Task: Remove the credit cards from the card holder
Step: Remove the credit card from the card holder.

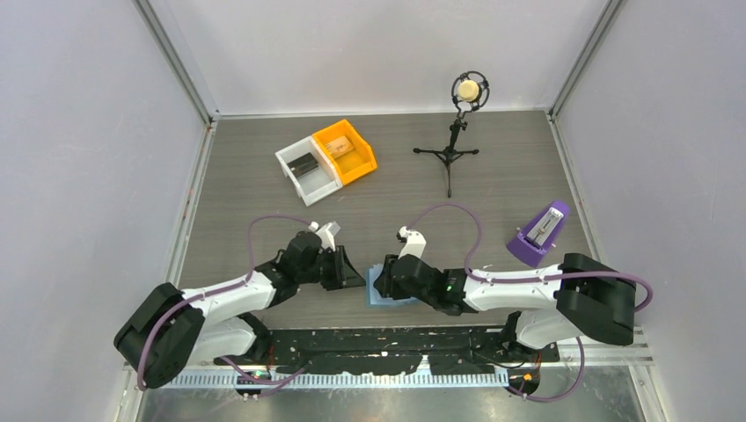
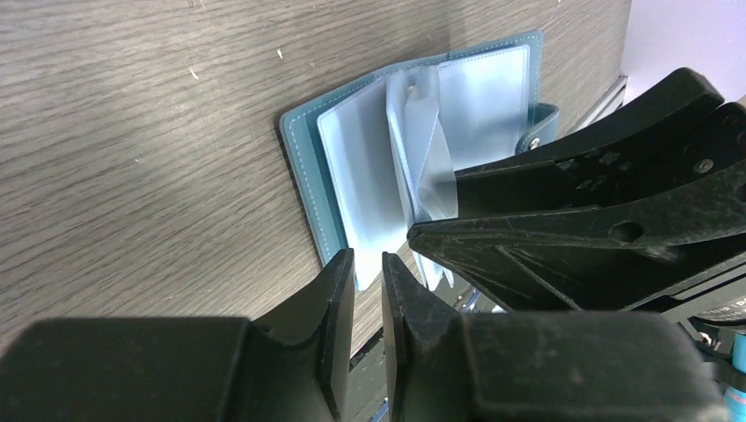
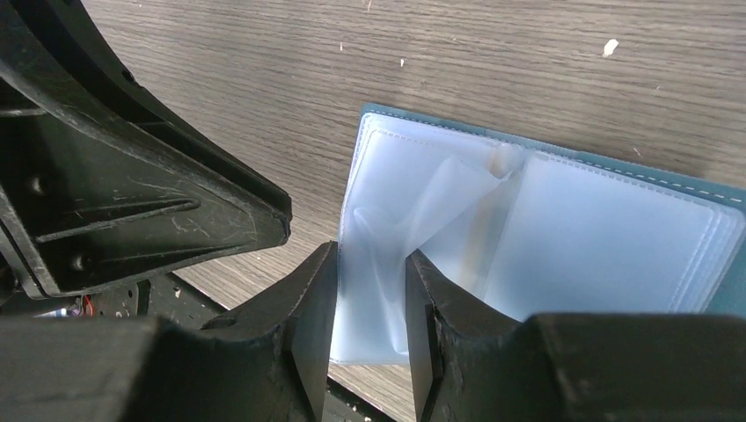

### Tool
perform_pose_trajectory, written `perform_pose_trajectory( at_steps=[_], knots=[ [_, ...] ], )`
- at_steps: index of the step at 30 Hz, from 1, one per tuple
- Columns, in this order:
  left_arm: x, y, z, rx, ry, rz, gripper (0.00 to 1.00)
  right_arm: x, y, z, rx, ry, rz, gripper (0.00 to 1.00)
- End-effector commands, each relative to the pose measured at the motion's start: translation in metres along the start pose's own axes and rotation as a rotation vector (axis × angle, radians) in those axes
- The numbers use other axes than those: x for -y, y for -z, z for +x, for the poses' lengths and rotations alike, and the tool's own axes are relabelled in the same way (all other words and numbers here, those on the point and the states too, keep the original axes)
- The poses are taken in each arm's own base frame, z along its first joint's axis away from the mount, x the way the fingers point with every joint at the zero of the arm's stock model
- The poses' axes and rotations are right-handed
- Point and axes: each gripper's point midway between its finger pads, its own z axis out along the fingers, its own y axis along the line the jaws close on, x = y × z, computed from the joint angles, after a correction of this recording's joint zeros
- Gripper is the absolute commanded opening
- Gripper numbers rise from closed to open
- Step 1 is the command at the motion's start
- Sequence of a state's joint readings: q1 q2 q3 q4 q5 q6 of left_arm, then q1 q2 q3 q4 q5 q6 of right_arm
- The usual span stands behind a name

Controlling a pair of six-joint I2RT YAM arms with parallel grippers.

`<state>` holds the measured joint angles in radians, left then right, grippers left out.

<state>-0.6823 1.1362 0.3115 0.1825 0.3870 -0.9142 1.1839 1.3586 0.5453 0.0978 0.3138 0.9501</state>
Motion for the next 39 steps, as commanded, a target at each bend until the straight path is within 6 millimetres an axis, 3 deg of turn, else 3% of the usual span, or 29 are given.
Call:
perform_pose_trajectory(
  at_steps=[1,25,39],
  knots=[
    [0.021,-0.005,-0.016,0.044,-0.032,0.049,0.19,-0.017,0.005,-0.016,0.051,-0.049,-0.071,0.39],
    [0.025,-0.026,-0.006,-0.002,-0.043,0.029,0.18,-0.01,0.009,-0.017,0.068,-0.104,-0.107,0.38],
    [0.041,-0.036,-0.002,-0.03,-0.057,0.053,0.17,-0.011,0.017,-0.021,0.091,-0.119,-0.139,0.39]
  ],
)
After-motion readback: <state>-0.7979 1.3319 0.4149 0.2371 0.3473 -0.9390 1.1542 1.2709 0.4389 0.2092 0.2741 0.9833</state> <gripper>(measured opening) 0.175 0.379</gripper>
